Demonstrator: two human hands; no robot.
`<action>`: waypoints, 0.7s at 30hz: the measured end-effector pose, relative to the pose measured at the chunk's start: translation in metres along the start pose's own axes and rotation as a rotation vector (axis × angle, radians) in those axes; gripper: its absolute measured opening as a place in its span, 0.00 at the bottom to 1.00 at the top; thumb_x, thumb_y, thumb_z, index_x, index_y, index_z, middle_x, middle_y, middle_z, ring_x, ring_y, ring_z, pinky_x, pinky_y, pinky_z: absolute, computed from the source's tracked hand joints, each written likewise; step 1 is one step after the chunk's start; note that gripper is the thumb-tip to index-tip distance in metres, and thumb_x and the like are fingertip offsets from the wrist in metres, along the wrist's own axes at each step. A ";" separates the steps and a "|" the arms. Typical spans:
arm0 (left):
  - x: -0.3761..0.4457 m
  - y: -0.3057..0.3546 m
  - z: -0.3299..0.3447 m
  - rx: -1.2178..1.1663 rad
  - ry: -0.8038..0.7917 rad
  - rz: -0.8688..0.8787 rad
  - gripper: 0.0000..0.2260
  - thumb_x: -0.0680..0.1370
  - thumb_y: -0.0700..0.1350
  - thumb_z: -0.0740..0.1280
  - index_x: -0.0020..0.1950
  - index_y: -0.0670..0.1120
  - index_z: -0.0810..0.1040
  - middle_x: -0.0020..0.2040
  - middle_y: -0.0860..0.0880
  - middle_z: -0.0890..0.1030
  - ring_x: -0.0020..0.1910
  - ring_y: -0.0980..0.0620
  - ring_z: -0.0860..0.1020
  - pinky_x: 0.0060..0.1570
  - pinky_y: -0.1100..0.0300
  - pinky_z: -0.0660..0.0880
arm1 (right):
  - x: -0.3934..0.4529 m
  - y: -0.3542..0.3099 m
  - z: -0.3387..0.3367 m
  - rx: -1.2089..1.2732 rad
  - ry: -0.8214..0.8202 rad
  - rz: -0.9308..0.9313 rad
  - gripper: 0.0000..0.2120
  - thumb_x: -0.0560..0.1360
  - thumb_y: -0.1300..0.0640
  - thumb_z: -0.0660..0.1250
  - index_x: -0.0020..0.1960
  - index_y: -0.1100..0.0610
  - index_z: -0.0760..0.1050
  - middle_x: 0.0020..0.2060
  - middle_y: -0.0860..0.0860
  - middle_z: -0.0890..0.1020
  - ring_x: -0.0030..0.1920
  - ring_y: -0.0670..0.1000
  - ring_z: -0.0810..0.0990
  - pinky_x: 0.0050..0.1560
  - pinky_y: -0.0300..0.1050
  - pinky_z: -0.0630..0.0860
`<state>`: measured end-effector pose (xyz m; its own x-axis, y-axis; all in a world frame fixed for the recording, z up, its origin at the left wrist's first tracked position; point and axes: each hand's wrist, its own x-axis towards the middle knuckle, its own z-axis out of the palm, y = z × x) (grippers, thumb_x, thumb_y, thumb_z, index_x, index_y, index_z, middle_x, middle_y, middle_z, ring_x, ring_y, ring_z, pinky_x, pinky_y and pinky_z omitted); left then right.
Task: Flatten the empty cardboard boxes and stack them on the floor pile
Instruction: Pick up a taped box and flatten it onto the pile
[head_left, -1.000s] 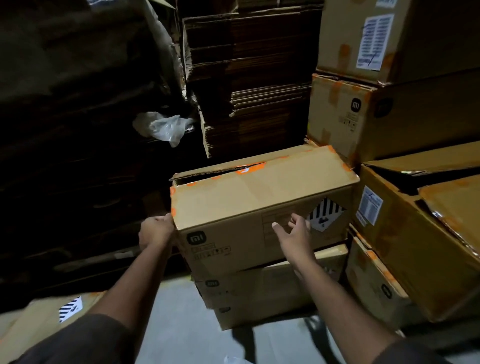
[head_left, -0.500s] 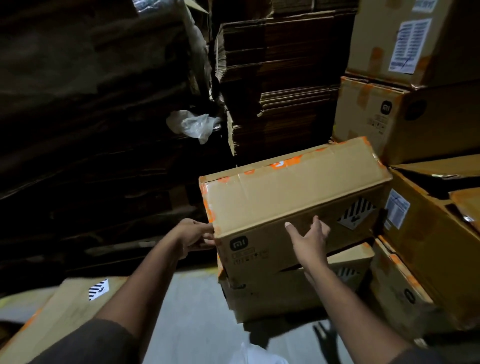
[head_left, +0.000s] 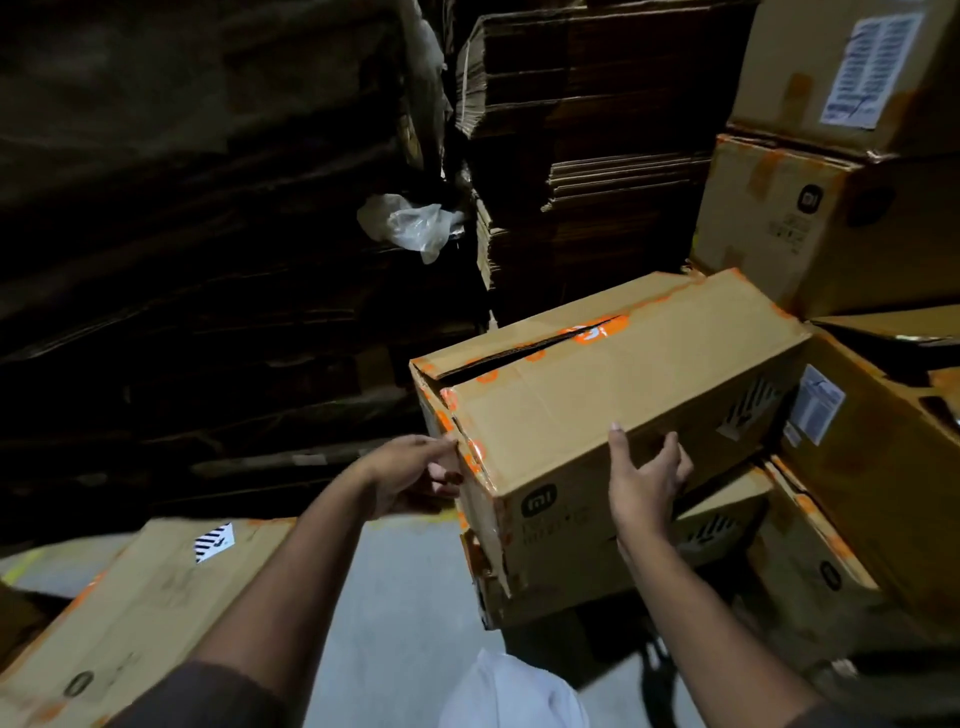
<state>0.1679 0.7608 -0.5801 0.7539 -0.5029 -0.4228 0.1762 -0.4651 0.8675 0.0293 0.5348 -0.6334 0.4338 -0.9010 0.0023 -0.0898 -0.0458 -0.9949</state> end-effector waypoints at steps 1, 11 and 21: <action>0.006 0.001 -0.002 0.024 0.055 0.020 0.21 0.82 0.59 0.62 0.63 0.44 0.80 0.52 0.42 0.86 0.54 0.46 0.84 0.65 0.39 0.74 | -0.001 0.004 0.001 0.020 0.005 0.014 0.39 0.79 0.39 0.62 0.82 0.55 0.51 0.79 0.49 0.54 0.72 0.57 0.68 0.55 0.47 0.67; 0.113 0.029 -0.025 -0.379 0.375 0.246 0.37 0.76 0.64 0.68 0.80 0.49 0.61 0.68 0.45 0.73 0.64 0.42 0.75 0.54 0.49 0.77 | 0.000 0.076 0.015 0.494 -0.008 0.674 0.39 0.78 0.29 0.53 0.81 0.48 0.52 0.77 0.54 0.64 0.74 0.61 0.67 0.71 0.61 0.64; 0.126 0.029 -0.031 -0.341 0.157 0.280 0.15 0.80 0.58 0.63 0.55 0.48 0.78 0.36 0.49 0.76 0.33 0.50 0.75 0.36 0.57 0.70 | 0.010 0.075 0.027 0.706 -0.150 0.663 0.33 0.79 0.30 0.50 0.78 0.46 0.62 0.76 0.54 0.67 0.74 0.59 0.66 0.71 0.64 0.62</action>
<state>0.2881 0.7066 -0.5998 0.8840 -0.4467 -0.1381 0.1303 -0.0481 0.9903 0.0514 0.5339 -0.7110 0.6031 -0.5845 -0.5428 0.1798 0.7626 -0.6214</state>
